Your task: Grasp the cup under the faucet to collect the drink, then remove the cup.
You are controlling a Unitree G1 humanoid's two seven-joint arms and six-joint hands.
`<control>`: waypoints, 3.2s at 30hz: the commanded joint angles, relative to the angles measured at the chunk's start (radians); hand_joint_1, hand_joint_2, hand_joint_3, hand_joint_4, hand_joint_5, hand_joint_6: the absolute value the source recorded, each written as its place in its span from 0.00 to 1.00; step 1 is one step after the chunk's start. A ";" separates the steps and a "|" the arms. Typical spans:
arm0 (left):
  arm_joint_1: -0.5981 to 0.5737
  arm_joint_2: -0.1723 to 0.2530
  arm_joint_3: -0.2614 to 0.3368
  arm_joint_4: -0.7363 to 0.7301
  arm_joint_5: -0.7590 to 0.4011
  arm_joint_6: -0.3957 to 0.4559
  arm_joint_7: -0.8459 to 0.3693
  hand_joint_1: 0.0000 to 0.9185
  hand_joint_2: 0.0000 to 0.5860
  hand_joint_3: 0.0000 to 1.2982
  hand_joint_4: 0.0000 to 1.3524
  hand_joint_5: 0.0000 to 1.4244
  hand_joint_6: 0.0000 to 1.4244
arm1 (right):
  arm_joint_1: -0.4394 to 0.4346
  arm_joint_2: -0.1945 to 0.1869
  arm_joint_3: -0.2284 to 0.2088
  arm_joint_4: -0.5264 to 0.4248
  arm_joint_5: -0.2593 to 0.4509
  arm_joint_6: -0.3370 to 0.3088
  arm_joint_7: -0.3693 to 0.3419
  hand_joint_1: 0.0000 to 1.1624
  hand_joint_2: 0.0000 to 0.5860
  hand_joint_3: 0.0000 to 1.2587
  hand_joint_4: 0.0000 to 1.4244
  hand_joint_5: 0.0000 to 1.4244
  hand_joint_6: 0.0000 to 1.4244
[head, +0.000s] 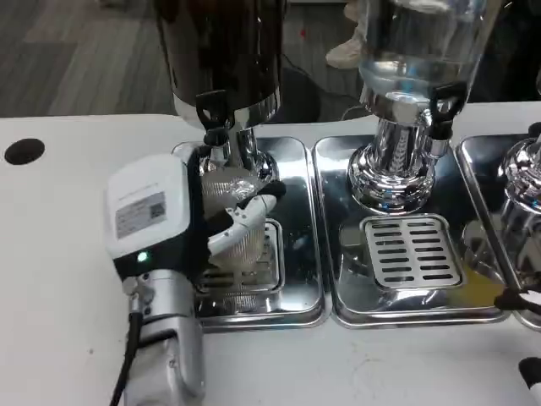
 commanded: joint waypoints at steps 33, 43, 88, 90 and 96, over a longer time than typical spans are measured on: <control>0.187 0.052 0.117 -0.520 -0.033 -0.196 -0.204 0.08 0.10 0.19 0.12 0.51 0.65 | -0.036 0.004 -0.098 -0.146 -0.159 0.002 -0.057 0.39 0.65 0.22 0.12 0.06 0.00; 0.165 0.015 0.107 -0.513 -0.015 -0.186 -0.249 0.08 0.10 0.18 0.12 0.53 0.66 | -0.045 -0.009 -0.119 -0.145 -0.205 -0.014 -0.083 0.39 0.65 0.22 0.11 0.05 0.00; 0.248 0.010 0.027 -0.473 -0.015 -0.185 -0.337 0.09 0.11 0.27 0.23 0.58 0.68 | -0.048 -0.016 -0.087 -0.145 -0.168 -0.007 -0.072 0.37 0.64 0.21 0.11 0.04 0.00; 0.252 0.009 0.022 -0.469 -0.012 -0.188 -0.338 0.10 0.11 0.27 0.23 0.58 0.68 | -0.048 -0.016 -0.087 -0.145 -0.166 -0.006 -0.071 0.37 0.64 0.21 0.11 0.04 0.00; 0.261 0.005 0.009 -0.464 -0.011 -0.190 -0.334 0.10 0.11 0.27 0.23 0.58 0.68 | -0.045 -0.018 -0.089 -0.137 -0.159 -0.010 -0.071 0.37 0.64 0.21 0.11 0.04 0.00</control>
